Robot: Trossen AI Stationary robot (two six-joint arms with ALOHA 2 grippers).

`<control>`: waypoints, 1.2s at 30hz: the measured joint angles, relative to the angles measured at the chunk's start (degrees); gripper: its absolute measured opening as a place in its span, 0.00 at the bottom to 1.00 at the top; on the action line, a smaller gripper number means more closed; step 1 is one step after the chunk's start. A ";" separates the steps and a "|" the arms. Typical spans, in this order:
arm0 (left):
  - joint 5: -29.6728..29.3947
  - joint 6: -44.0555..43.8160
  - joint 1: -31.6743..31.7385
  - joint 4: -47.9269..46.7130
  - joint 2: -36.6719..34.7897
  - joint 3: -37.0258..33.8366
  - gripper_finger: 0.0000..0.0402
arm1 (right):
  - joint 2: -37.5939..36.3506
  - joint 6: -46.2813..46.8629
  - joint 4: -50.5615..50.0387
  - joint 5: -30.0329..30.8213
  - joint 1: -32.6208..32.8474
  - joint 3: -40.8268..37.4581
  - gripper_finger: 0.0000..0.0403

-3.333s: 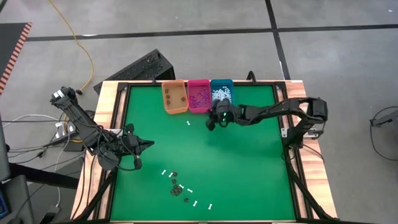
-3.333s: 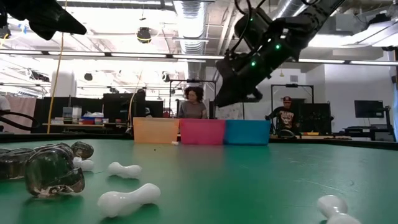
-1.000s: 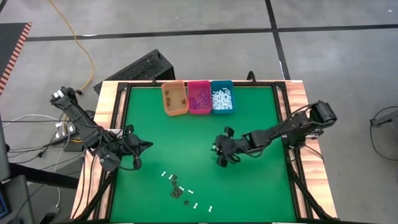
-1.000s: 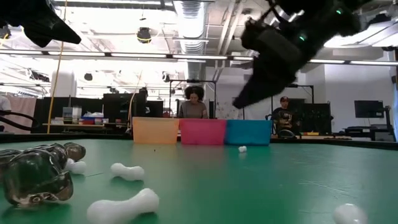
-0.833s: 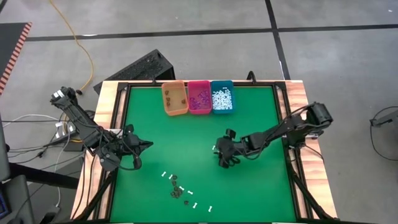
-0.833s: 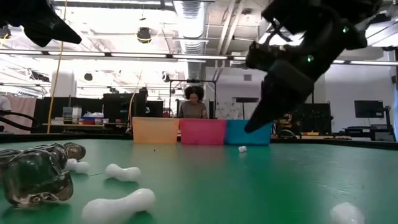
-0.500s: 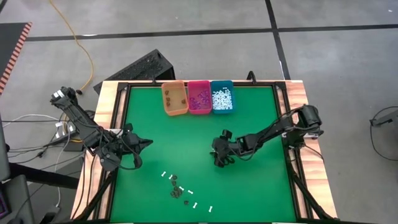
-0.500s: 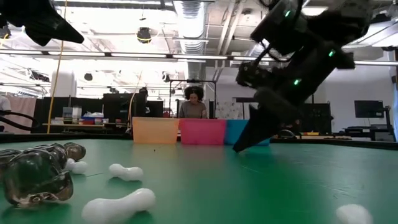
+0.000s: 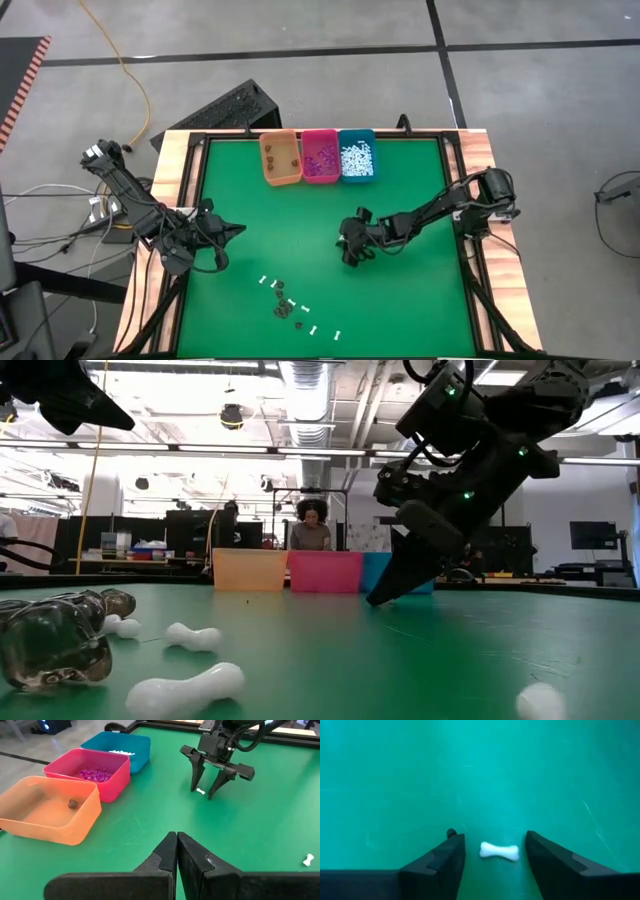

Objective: Sort Halloween decoration
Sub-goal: Put the white bone toy into the blue bin

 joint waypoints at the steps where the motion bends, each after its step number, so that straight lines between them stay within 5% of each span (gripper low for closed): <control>1: 0.02 -0.01 0.01 0.00 0.00 0.00 0.00 | 0.00 0.00 -0.06 0.02 -0.04 -0.02 0.57; 15: 0.24 -0.06 -0.01 0.02 0.00 0.00 0.00 | 0.09 0.25 -0.52 1.09 -0.13 -0.14 0.19; 31: 0.38 -0.06 -0.01 -0.44 -0.02 0.00 0.00 | -2.78 -1.39 -0.54 0.75 0.74 -0.38 0.04; 36: 0.38 -0.06 -0.01 -0.60 -0.02 0.00 0.00 | -6.36 -1.75 -1.07 1.32 0.46 -0.33 0.08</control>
